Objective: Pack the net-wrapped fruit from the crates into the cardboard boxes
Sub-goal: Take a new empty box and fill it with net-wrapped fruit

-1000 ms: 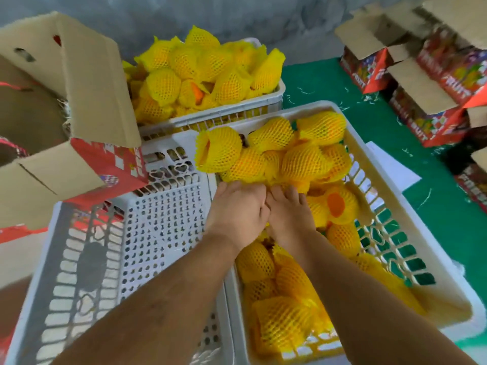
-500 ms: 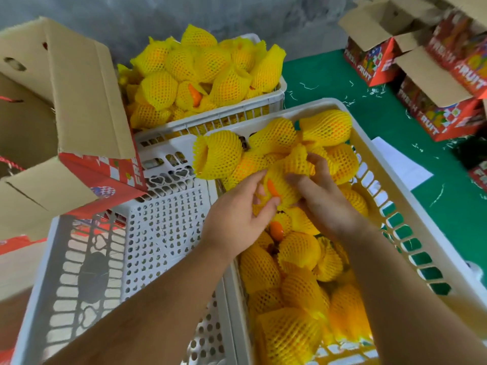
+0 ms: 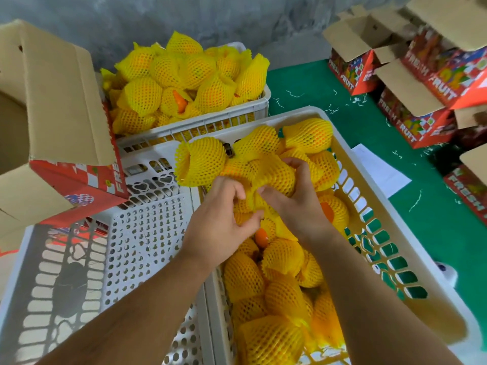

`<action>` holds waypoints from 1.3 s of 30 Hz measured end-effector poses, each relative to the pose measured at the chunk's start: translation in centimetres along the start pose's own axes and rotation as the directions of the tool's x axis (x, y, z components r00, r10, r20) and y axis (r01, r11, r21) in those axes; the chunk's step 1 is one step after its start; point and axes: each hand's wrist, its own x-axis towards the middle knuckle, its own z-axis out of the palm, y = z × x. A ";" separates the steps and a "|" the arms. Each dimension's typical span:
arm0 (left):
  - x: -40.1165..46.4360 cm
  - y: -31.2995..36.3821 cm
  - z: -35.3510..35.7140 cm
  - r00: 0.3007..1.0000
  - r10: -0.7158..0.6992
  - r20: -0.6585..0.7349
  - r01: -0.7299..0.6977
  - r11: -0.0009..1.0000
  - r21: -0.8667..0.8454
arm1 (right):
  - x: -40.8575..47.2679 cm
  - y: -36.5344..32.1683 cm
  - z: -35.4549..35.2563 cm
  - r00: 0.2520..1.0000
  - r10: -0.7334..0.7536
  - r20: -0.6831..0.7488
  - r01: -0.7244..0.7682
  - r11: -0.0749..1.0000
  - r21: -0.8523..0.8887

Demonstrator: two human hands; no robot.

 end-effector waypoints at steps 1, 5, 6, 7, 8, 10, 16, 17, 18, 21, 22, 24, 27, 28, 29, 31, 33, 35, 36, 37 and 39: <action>0.0 -0.1 0.2 1.000 0.020 0.011 -0.021 0.999 0.037 | -0.1 -0.1 0.1 0.999 0.018 0.048 -0.018 1.000 -0.001; 0.2 -0.2 0.2 0.988 0.048 0.150 -0.062 0.994 0.089 | -0.6 0.1 0.6 0.956 0.205 0.212 -0.204 0.979 -0.028; 0.2 -0.3 0.2 0.990 0.046 0.136 -0.055 0.997 0.058 | -0.7 0.0 0.7 0.952 0.219 0.216 -0.215 0.976 -0.044; 0.3 -0.5 0.1 0.994 0.024 0.104 -0.026 0.999 0.020 | -0.7 0.1 0.8 0.967 0.182 0.180 -0.171 0.982 -0.078; 0.3 -0.6 0.1 0.997 -0.016 0.070 0.017 1.000 -0.013 | -0.6 0.0 0.8 0.987 0.107 0.123 -0.092 0.989 -0.118; 0.3 -0.7 0.1 0.997 -0.078 0.019 0.079 0.995 -0.065 | -0.3 0.2 0.6 0.994 -0.108 -0.029 0.098 0.967 -0.235; 0.2 -0.5 0.2 0.990 -0.140 0.009 0.140 0.987 -0.072 | 0.6 3.0 -1.4 0.969 -0.241 -0.047 -0.014 0.136 -0.991; 0.2 -0.5 0.2 0.988 -0.154 0.013 0.154 0.986 -0.066 | 0.6 3.5 -1.4 0.967 -0.240 -0.079 -0.062 0.075 -0.995; 0.2 -0.4 0.2 0.986 -0.166 0.019 0.167 0.984 -0.065 | 0.7 3.8 -1.4 0.958 -0.264 -0.116 -0.110 0.038 -0.993; 0.2 -0.2 0.2 0.981 -0.187 0.041 0.190 0.979 -0.073 | 1.0 3.5 -1.6 0.927 -0.312 -0.207 -0.202 0.050 -0.978; 0.2 -0.2 0.2 0.981 -0.189 0.043 0.191 0.979 -0.068 | 1.1 3.4 -1.9 0.921 -0.316 -0.228 -0.220 0.060 -0.974; 0.2 -0.2 0.2 0.981 -0.191 0.038 0.193 0.979 -0.064 | 1.2 3.1 -2.5 0.901 -0.354 -0.250 -0.242 0.066 -0.968; 0.3 0.0 0.1 0.980 -0.194 0.046 0.197 0.977 -0.080 | 1.1 2.5 -3.3 0.884 -0.403 -0.238 -0.186 0.164 -0.969; 0.3 0.0 0.0 0.980 -0.194 0.051 0.198 0.976 -0.088 | 1.0 2.3 -3.6 0.888 -0.392 -0.242 -0.155 0.241 -0.958; 0.3 0.1 0.0 0.979 -0.196 0.056 0.201 0.975 -0.100 | 0.8 1.9 -3.9 0.893 -0.375 -0.249 -0.131 0.313 -0.941; 0.1 0.2 -0.4 0.979 -0.193 0.060 0.200 0.969 -0.142 | -0.1 1.1 -4.2 0.905 -0.325 -0.275 -0.105 0.456 -0.884; -0.1 0.3 -0.8 0.982 -0.174 0.077 0.186 0.964 -0.188 | -2.0 -0.1 -3.8 0.917 -0.261 -0.302 -0.081 0.621 -0.780; -1.0 0.6 -1.5 0.985 -0.128 0.116 0.155 0.952 -0.262 | -4.5 -1.6 -2.1 0.941 -0.180 -0.287 -0.046 0.772 -0.634; -1.8 0.7 -2.0 0.987 -0.092 0.135 0.131 0.937 -0.324 | -5.7 -2.2 -0.8 0.952 -0.136 -0.276 -0.041 0.833 -0.552; -2.7 0.8 -2.6 0.989 -0.060 0.137 0.110 0.911 -0.398 | -6.8 -2.7 0.6 0.959 -0.108 -0.261 -0.032 0.876 -0.481; -5.2 0.4 -4.2 0.991 -0.043 0.129 0.108 0.830 -0.547 | -8.8 -3.7 3.5 0.970 -0.057 -0.237 -0.036 0.928 -0.370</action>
